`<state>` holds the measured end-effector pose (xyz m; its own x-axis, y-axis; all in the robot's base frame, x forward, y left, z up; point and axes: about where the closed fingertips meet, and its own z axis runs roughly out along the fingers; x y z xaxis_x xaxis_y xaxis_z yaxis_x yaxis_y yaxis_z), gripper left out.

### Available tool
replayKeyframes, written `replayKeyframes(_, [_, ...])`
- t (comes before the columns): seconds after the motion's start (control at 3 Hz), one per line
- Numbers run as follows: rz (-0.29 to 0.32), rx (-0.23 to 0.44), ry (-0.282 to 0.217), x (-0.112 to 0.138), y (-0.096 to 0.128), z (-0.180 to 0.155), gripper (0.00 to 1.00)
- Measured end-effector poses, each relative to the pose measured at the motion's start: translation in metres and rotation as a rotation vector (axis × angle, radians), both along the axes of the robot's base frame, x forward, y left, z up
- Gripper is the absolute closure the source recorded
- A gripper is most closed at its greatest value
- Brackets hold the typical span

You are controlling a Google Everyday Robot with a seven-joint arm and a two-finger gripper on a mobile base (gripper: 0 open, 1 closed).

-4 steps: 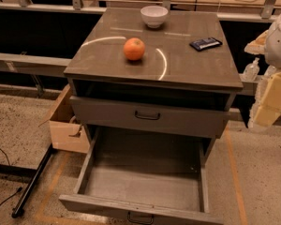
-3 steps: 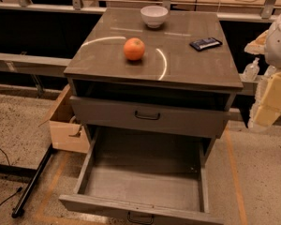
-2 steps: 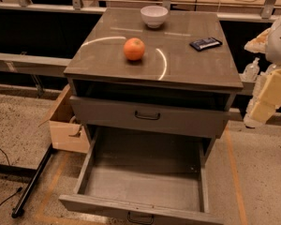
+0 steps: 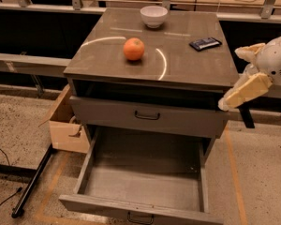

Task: Place orange into middle drawer

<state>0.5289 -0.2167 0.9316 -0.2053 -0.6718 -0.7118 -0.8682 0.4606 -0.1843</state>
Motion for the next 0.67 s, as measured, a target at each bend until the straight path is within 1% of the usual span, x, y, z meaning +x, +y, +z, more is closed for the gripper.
replayKeyframes(0.33, [-0.021,0.208,-0.105,0.032,0.023,0.002,0.00])
replayKeyframes(0.67, [-0.070,0.292,-0.201,0.058,0.033,0.020,0.00])
